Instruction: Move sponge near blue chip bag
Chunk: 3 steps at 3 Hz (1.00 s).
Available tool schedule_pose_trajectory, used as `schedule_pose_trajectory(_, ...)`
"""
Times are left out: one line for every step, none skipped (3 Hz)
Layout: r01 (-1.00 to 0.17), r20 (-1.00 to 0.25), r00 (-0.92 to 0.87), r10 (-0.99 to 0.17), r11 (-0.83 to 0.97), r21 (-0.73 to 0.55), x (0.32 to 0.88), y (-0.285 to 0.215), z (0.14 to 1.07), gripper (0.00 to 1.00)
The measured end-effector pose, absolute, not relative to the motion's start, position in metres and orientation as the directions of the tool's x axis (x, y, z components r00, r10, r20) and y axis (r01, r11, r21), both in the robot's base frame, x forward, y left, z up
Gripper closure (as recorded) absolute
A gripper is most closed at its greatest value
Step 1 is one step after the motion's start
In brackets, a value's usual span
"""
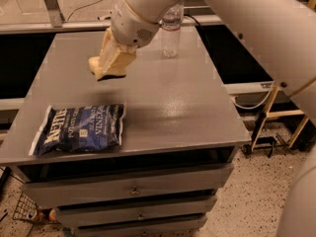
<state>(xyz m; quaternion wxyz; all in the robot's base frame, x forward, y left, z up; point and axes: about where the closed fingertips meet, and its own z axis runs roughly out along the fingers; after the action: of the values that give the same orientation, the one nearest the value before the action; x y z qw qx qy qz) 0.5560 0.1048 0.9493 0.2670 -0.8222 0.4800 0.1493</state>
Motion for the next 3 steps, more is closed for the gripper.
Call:
schedule_pose_trajectory(-0.841,-0.496,0.536,-0.683,-0.481,-0.246,0.542,0.129,0.930,1.00)
schedule_pose_trajectory(-0.818,-0.506,0.556,-0.659,-0.542,-0.192,0.529,0.145,0.910,1.00)
schedule_pose_trajectory(-0.799,-0.520,0.563,-0.642,-0.583,-0.145,0.520,0.154,0.896,0.98)
